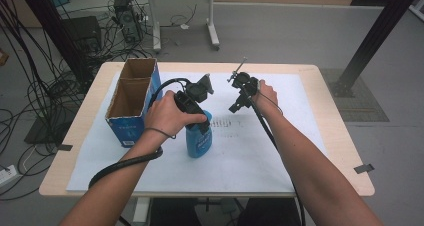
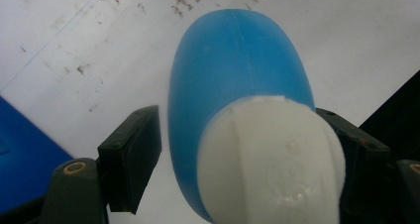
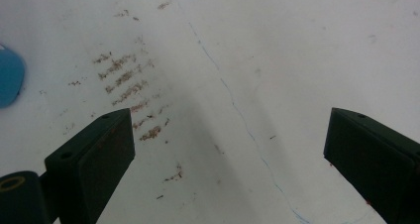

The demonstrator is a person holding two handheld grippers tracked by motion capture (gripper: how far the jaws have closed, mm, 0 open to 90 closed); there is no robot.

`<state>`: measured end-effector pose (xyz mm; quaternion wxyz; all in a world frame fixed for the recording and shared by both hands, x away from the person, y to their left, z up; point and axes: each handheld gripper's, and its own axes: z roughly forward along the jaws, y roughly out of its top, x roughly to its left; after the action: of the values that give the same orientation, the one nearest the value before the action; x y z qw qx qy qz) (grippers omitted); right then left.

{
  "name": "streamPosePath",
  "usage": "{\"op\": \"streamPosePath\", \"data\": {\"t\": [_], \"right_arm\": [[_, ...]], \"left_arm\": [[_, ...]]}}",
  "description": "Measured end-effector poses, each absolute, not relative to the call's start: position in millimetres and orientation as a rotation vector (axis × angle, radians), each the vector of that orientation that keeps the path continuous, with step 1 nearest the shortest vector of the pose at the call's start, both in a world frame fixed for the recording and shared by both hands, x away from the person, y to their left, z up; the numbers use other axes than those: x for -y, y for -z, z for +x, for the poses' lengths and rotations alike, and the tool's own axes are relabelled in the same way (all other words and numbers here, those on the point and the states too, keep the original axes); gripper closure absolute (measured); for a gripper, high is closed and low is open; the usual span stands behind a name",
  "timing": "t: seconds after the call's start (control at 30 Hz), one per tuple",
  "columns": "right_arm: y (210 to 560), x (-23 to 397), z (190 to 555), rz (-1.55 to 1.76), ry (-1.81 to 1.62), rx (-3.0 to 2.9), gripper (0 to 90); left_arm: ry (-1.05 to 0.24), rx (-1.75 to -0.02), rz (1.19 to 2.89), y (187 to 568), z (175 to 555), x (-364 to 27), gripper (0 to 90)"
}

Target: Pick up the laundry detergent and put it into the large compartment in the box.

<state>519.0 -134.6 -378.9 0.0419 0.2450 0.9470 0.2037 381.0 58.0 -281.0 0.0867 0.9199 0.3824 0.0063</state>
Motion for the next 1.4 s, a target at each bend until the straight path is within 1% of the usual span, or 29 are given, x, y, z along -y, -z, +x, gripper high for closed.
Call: {"op": "streamPosePath", "data": {"t": [0.17,0.47,0.97,1.4], "right_arm": [[378.6,135.2,518.8,0.75,-0.621,-2.896,5.0],[377.2,136.0,518.3,0.752,-0.628,-2.893,5.0],[376.9,135.3,517.4,0.742,-0.629,-2.892,5.0],[376.4,135.2,517.1,0.737,-0.622,-2.89,5.0]], "left_arm": [[-0.023,-1.141,2.745,280.3,380.7,-55.7,25.3],[-0.031,-1.138,2.747,277.9,380.4,-53.5,31.1],[-0.038,-1.145,2.755,276.9,379.7,-54.2,36.8],[-0.05,-1.152,2.755,276.7,378.5,-53.7,37.5]]}}
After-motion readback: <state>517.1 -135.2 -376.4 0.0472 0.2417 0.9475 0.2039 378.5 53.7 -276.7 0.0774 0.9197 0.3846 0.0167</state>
